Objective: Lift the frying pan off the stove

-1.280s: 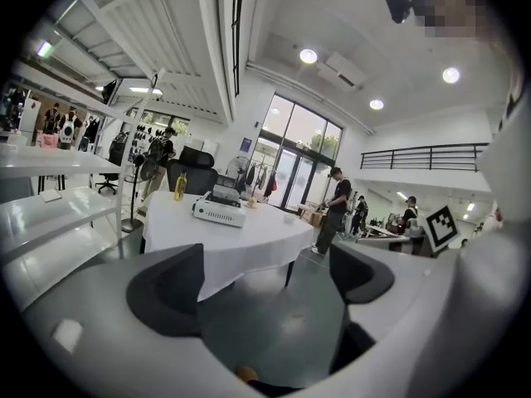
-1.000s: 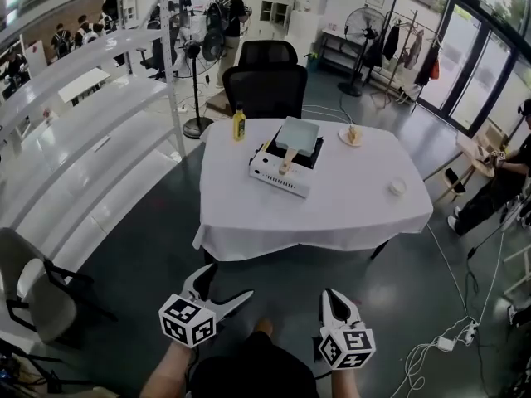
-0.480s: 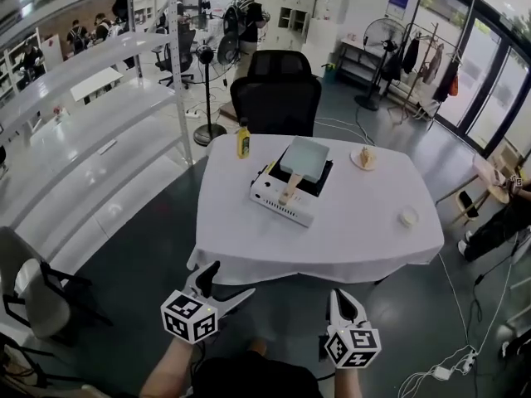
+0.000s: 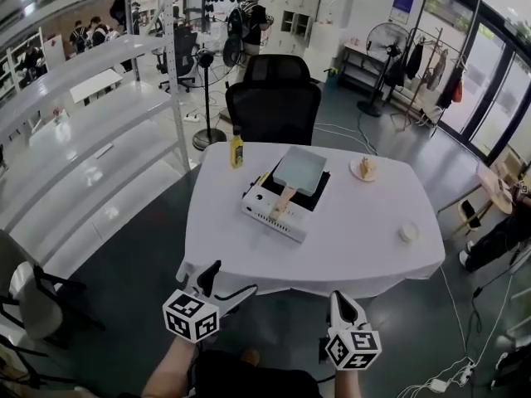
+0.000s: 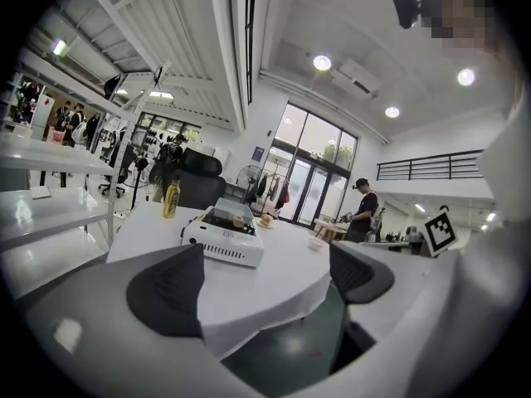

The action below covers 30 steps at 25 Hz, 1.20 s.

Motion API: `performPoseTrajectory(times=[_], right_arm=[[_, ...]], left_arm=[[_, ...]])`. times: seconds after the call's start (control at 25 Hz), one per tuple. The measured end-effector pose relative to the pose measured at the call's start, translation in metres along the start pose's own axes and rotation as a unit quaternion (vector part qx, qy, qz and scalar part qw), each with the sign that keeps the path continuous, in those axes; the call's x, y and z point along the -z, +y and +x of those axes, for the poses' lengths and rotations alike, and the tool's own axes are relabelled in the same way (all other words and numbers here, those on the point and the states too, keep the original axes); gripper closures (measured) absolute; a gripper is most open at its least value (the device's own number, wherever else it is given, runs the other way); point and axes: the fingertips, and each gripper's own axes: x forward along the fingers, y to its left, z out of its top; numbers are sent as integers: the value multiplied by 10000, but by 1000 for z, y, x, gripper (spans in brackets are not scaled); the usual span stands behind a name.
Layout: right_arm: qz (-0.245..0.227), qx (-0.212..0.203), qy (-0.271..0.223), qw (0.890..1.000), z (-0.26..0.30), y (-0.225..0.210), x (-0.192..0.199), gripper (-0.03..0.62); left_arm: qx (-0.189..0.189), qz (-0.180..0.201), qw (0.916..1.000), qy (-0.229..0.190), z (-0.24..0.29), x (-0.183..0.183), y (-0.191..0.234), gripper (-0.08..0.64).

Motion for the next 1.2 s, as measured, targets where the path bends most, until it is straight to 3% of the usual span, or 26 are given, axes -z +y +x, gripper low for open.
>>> performPoseTrajectory(times=[0.6,0.88,1.2], right_arm=[[268,-106,315,9991,3,-2,30,586],[309,-89,409,9986,13,-9,26,586],[261,-40,298,9992,56,-31,-4,586]], left_arm=[[-73,-229,9987,459,6,32,-7,55],[9,-245,9986,474,25,21,-5,55],[68,-296,9988,387,66,-3,12,55]])
